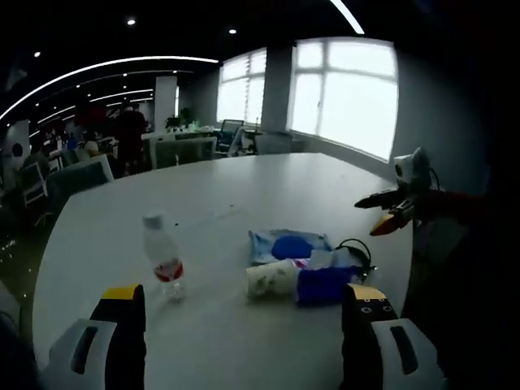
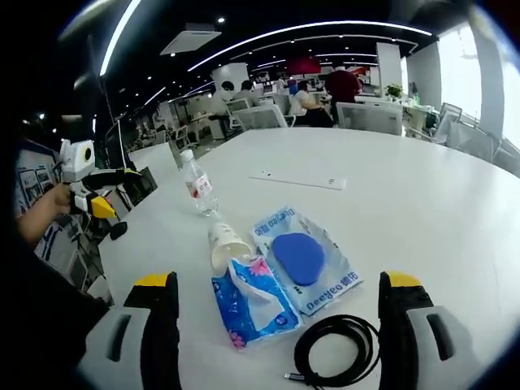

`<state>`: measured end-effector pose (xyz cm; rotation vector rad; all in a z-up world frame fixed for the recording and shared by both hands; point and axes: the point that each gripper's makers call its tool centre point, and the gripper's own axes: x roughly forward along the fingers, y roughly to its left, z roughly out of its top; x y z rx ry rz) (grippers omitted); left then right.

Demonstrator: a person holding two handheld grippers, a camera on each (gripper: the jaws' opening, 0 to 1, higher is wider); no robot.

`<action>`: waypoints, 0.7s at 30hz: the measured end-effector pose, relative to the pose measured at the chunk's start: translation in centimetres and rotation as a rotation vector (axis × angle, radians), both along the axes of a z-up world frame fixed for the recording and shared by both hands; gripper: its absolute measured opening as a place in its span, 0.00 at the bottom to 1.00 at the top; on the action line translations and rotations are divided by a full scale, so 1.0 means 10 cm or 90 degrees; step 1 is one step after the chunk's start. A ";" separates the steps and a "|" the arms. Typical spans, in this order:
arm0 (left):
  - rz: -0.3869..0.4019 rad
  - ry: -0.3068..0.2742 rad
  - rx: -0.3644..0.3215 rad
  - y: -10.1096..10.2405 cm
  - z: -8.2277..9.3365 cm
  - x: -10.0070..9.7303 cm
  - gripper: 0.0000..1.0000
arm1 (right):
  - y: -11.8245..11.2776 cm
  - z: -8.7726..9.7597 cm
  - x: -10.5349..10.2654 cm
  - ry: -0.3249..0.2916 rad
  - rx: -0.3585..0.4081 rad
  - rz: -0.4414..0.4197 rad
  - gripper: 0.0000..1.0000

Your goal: Arrange the tabletop items into an orderly group along one side of the table until the central work area is clear of visible clutter.

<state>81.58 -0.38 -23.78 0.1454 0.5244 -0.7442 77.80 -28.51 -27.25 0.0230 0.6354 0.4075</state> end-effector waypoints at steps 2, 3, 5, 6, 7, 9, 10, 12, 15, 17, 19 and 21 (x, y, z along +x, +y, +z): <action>-0.002 -0.003 0.005 -0.01 -0.01 -0.03 1.00 | 0.07 -0.01 0.02 0.002 -0.005 0.007 0.97; -0.005 -0.005 0.010 -0.02 -0.01 -0.05 1.00 | 0.10 -0.01 0.02 0.000 -0.002 0.014 0.96; -0.005 -0.007 0.013 -0.02 -0.03 -0.05 1.00 | 0.19 -0.03 0.04 0.002 0.010 0.021 0.95; -0.006 -0.004 0.014 -0.02 -0.04 -0.06 1.00 | 0.23 -0.03 0.04 0.003 0.017 0.022 0.94; -0.007 -0.001 0.014 -0.02 -0.04 -0.07 1.00 | 0.28 -0.04 0.05 0.007 0.025 0.025 0.93; -0.009 -0.003 0.015 -0.01 -0.06 -0.08 1.00 | 0.36 -0.05 0.06 0.005 0.033 0.032 0.89; -0.011 -0.005 0.018 -0.02 -0.05 -0.09 1.00 | 0.41 -0.07 0.07 0.004 0.033 0.038 0.88; -0.013 -0.006 0.020 0.00 -0.06 -0.09 1.00 | 0.49 -0.10 0.08 0.008 0.032 0.048 0.86; -0.012 -0.008 0.015 0.00 -0.04 -0.09 1.00 | 0.59 -0.14 0.09 0.013 0.034 0.058 0.84; -0.012 -0.008 0.013 0.00 -0.05 -0.10 1.00 | 0.64 -0.14 0.12 0.005 0.034 0.059 0.79; -0.015 -0.007 0.018 0.00 -0.06 -0.11 1.00 | 0.71 -0.15 0.15 0.002 0.046 0.063 0.75; -0.017 -0.006 0.020 0.00 -0.07 -0.12 1.00 | 0.77 -0.16 0.18 0.002 0.053 0.065 0.74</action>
